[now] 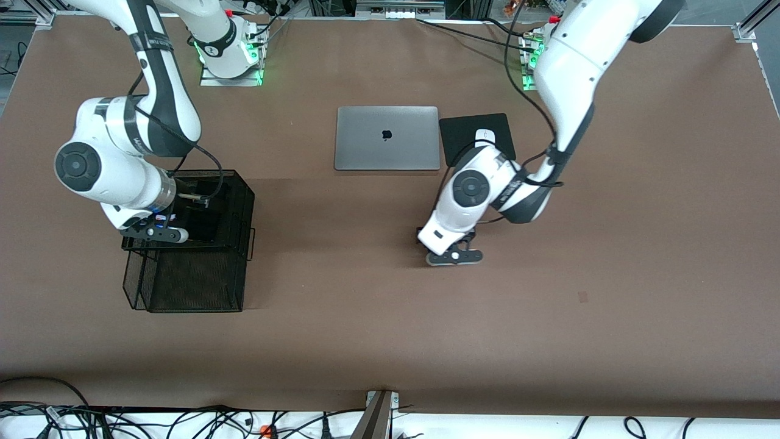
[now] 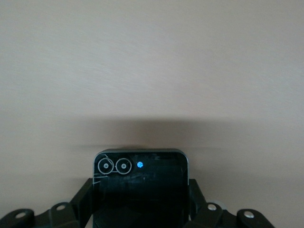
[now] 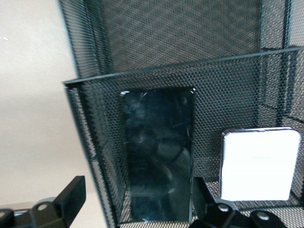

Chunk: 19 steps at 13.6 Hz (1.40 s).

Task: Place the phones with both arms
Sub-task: 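Release the black phone in the basket while the left gripper sets down the flip phone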

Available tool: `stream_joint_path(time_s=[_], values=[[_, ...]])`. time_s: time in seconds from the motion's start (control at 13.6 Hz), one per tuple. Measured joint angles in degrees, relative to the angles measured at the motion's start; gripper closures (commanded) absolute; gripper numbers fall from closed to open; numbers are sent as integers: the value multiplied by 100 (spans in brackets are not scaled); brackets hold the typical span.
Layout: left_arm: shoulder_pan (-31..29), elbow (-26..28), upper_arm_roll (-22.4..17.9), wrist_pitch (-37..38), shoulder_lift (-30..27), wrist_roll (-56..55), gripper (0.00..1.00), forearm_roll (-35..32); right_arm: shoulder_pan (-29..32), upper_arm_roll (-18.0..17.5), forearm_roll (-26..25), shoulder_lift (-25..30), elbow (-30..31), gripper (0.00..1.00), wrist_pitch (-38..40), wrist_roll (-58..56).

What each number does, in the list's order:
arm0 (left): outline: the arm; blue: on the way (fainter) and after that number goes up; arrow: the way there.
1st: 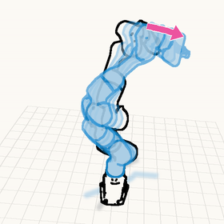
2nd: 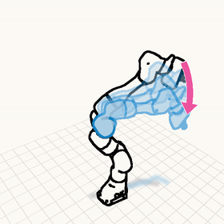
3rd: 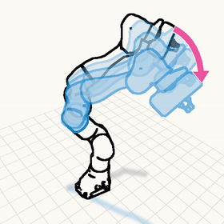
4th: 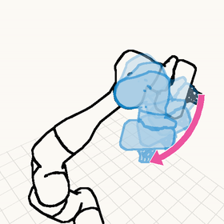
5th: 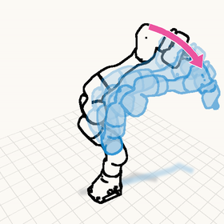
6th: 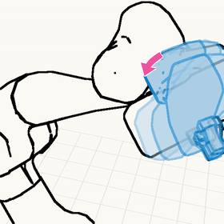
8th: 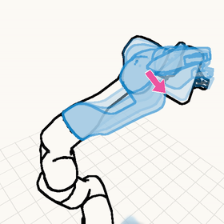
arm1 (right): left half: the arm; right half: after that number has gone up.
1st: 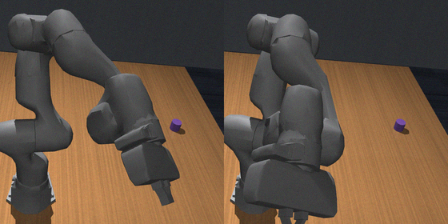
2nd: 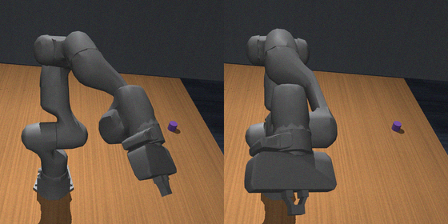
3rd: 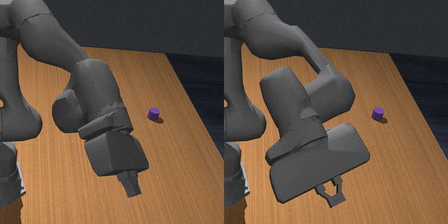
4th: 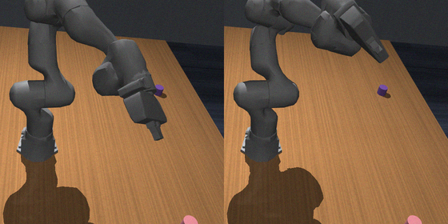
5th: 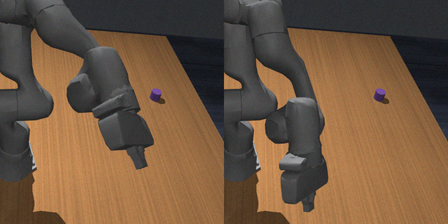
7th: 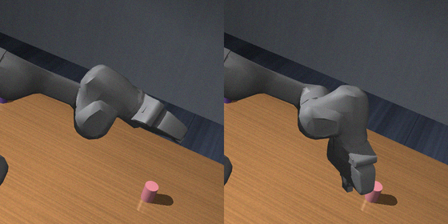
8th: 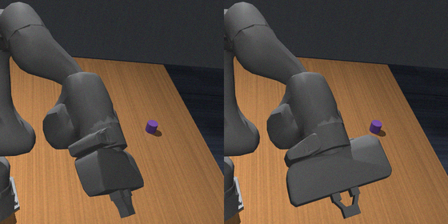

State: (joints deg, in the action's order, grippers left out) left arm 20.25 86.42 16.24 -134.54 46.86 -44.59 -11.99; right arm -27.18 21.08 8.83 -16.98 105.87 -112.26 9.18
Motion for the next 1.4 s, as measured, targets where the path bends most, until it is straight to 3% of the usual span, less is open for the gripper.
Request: stream_joint_path(time_s=[0.44,0.52,0.59,1.03,1.4], values=[[532,-657,-201,3,561,-260,100,0,12,0,249,-213,-921,0,708,0],[670,-733,-290,3,604,-360,64,0,13,0,365,-248,-987,0,711,0],[773,-788,-360,4,629,-417,1,0,13,0,459,-281,-1051,0,715,0],[885,-919,-552,115,706,-457,0,0,13,-7,604,-374,-1235,0,731,0],[488,-1790,-580,1879,574,-189,0,0,-5,-80,1018,-484,-1489,0,731,195]])
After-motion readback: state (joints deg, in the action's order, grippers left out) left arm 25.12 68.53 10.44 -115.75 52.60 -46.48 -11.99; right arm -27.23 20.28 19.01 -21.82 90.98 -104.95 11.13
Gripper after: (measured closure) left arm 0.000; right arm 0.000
